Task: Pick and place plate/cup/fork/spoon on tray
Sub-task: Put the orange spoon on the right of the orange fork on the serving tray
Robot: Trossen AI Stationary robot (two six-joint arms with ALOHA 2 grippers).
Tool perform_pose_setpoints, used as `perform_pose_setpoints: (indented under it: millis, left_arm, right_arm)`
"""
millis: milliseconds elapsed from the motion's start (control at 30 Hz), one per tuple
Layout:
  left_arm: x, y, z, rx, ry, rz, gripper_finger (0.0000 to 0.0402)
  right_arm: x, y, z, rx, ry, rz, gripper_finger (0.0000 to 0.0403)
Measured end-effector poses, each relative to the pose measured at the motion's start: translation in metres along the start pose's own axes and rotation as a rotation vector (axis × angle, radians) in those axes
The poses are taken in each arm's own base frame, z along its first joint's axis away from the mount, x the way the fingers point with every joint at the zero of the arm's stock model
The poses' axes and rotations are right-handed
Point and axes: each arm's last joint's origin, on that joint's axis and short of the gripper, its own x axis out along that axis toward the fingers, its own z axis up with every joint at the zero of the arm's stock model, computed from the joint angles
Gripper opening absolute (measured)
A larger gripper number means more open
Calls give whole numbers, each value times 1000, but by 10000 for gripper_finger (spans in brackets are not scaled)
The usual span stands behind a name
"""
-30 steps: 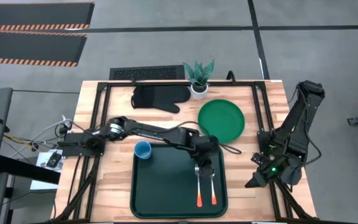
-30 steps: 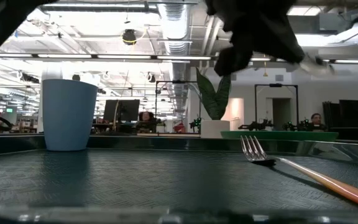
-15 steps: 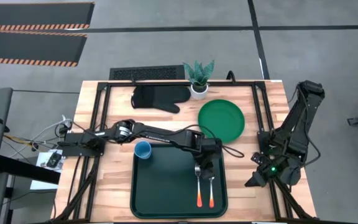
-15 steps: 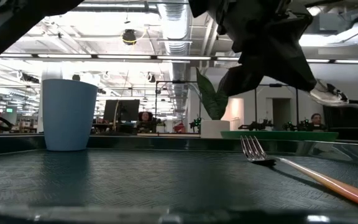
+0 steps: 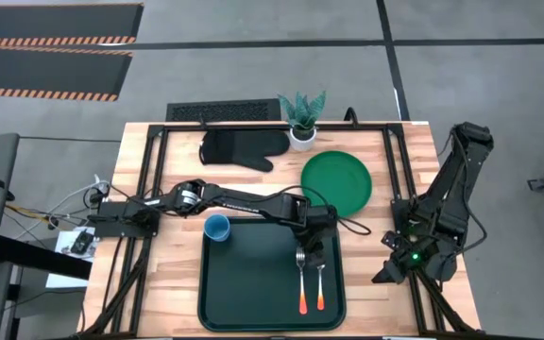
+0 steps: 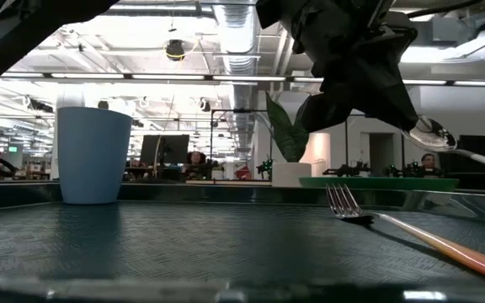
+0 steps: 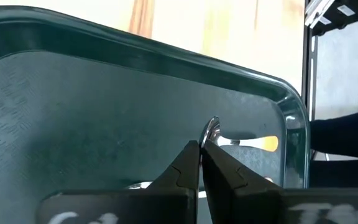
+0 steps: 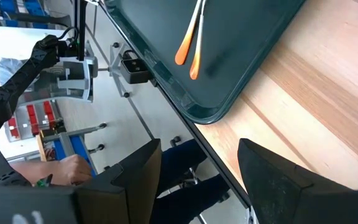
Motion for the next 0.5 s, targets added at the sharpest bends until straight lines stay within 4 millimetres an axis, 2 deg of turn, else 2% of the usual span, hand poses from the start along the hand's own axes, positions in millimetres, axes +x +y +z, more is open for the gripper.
perform_pose_setpoints:
  millis: [500]
  left_arm:
    - [4, 5, -4, -60, 10, 46, 0]
  right_arm:
    - [0, 0, 1, 0, -17, 6, 240]
